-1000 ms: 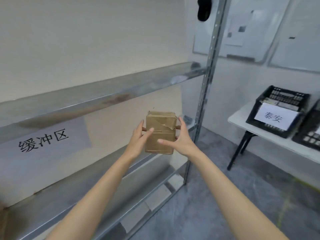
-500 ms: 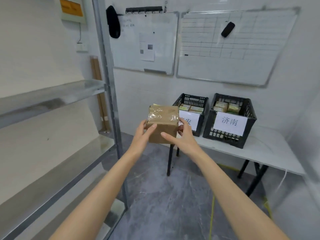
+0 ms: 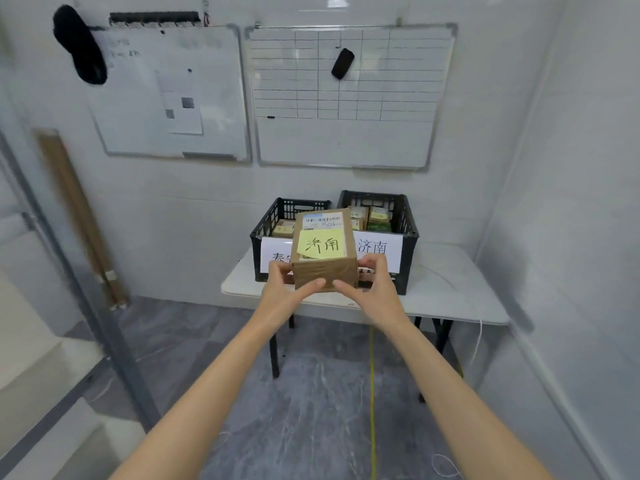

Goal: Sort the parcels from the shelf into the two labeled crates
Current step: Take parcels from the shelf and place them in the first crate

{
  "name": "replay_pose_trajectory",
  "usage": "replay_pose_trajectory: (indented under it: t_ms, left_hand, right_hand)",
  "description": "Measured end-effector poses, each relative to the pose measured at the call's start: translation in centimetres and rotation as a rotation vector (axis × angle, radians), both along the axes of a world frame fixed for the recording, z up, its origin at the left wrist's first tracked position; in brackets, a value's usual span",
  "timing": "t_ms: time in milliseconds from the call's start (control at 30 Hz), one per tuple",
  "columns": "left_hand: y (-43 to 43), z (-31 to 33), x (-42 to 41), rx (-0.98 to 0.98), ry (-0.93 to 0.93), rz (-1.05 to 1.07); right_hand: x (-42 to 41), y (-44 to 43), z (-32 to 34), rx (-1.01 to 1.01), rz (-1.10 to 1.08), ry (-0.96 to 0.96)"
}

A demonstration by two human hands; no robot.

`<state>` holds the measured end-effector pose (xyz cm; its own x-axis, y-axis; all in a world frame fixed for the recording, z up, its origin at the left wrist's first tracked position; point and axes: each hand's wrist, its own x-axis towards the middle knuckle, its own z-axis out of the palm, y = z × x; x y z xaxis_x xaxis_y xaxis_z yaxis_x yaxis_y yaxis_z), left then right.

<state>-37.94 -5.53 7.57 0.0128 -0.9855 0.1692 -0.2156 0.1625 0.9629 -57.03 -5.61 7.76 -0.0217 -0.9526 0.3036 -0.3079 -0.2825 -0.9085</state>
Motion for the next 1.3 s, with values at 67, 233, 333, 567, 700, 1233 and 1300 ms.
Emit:
replay_pose_trajectory:
  t_ms: [67,233,333,567,700,1233,1300]
  left_hand:
    - [-2.3,-0.3,-1.4,-0.006,-0.032,-0.033]
    - [-8.8,-0.6,-4.5,-0.042,-0.035,-0.131]
    - [-13.4,-0.7,-5.9,-0.063,-0.037,-0.176]
    - [-24.6,-0.1,-8.0,-0.139,-0.093,-0.235]
    - [-30.3,-0.2,-9.0,-0.186,-0.127,-0.239]
    - [-47.1,-3.3,-16.6,-0.13,-0.219,-0.195]
    - [-49.3,-3.6,-17.8,-0.111,-0.224,-0.197]
  right_hand:
    - [-1.6,-1.8,-0.3,-0.005,-0.046,0.015]
    - [-4.4,-7.3,-0.6,-0.027,-0.104,0.041]
    - [-5.5,-11.6,-0.5,-0.045,-0.122,0.039]
    - [-6.9,-22.6,0.2,-0.096,-0.163,0.153]
    - [-7.5,-28.0,-0.2,-0.122,-0.189,0.224]
    - [-14.5,-45.0,-3.5,-0.003,-0.156,0.46]
    - [-15.9,-47.3,-3.7,0.021,-0.138,0.484]
